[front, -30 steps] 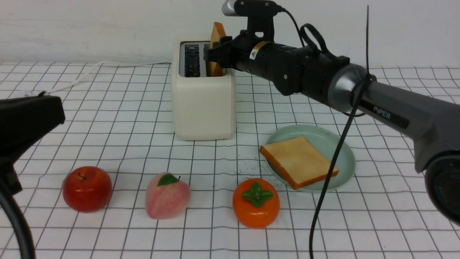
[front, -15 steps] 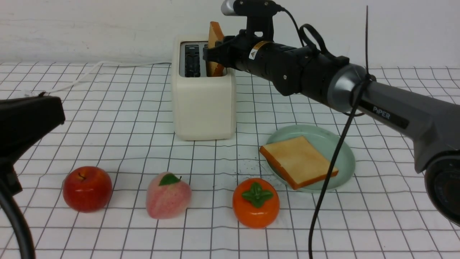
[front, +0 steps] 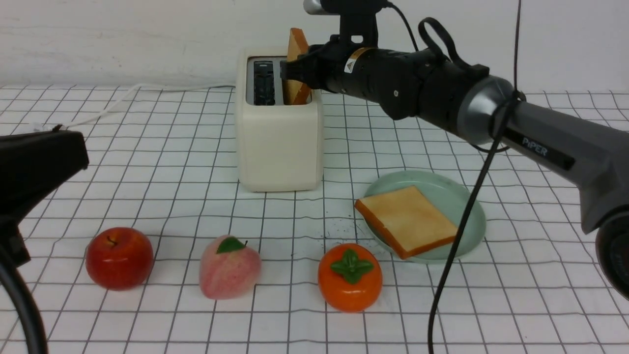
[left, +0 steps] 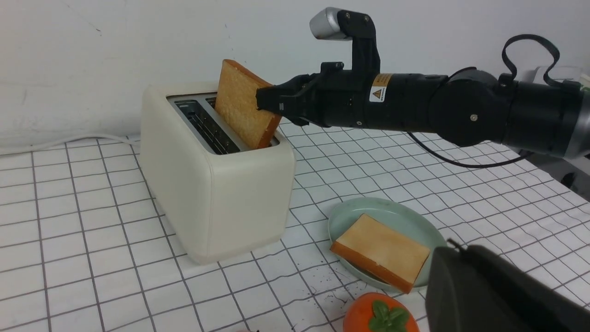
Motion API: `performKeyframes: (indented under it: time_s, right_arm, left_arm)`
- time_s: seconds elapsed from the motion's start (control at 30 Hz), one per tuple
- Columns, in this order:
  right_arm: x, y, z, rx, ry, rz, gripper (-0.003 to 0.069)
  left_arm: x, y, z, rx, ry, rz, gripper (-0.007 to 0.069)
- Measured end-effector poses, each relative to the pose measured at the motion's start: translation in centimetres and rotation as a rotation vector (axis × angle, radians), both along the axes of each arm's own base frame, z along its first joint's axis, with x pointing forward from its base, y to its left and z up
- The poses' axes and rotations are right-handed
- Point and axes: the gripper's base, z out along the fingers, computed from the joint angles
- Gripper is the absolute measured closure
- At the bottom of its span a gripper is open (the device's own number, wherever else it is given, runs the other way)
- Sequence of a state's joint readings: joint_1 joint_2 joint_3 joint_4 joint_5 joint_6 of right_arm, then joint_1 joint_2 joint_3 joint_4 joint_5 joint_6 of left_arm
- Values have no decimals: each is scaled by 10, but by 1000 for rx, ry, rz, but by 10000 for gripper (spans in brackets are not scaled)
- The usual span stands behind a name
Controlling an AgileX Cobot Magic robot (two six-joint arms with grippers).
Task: Take toasted bread from bread machine on white checkered table place on plate.
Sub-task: 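Grasp the toast slice in the toaster and pull it up out of the slot with the right gripper, then place the held slice of bread on top of the slice on the plate with the right gripper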
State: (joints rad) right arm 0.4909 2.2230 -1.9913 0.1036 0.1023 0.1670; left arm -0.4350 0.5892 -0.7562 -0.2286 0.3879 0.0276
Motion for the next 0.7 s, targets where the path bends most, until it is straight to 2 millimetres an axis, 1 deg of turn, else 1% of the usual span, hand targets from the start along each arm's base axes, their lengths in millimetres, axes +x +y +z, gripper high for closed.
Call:
performKeyframes:
  time_s: [0.23, 0.3, 0.37, 0.4, 0.43, 0.47, 0.53, 0.57, 0.6, 0.63, 0.67, 0.7]
  right_arm:
    - [0, 0, 2, 8, -16, -2, 543]
    - [-1, -1, 6, 12, -24, -2, 543]
    - [-5, -3, 21, 23, -48, -1, 543]
    - [-5, -3, 21, 23, -48, -1, 543]
    - [-10, -6, 36, 35, -73, -1, 543]
    - [-11, -6, 38, 37, -77, -1, 543]
    - [-22, -12, 68, 61, -126, -1, 545]
    - [-27, -14, 79, 67, -140, 0, 545]
    - [-35, -19, 95, 70, -151, 2, 545]
    - [-36, -19, 97, 69, -152, 3, 545]
    - [-50, -26, 118, 54, -140, 10, 547]
    - [-61, -31, 130, 24, -125, 18, 547]
  left_arm:
    - [2, -1, -8, 12, 21, 1, 638]
    - [2, -1, -10, 13, 24, 1, 638]
    - [2, -1, -8, 7, 12, 4, 638]
    - [2, -1, -8, 6, 10, 5, 638]
    - [2, 0, -7, 1, 2, 7, 638]
    - [2, 0, -7, 0, 0, 7, 638]
    - [3, 0, -6, -4, -8, 9, 638]
    - [3, 0, -6, -6, -11, 10, 638]
    - [3, 0, -6, -6, -12, 10, 638]
    - [3, 0, -6, -6, -12, 10, 638]
    - [3, 0, -6, -6, -12, 10, 638]
    - [3, 0, -6, -6, -12, 10, 638]
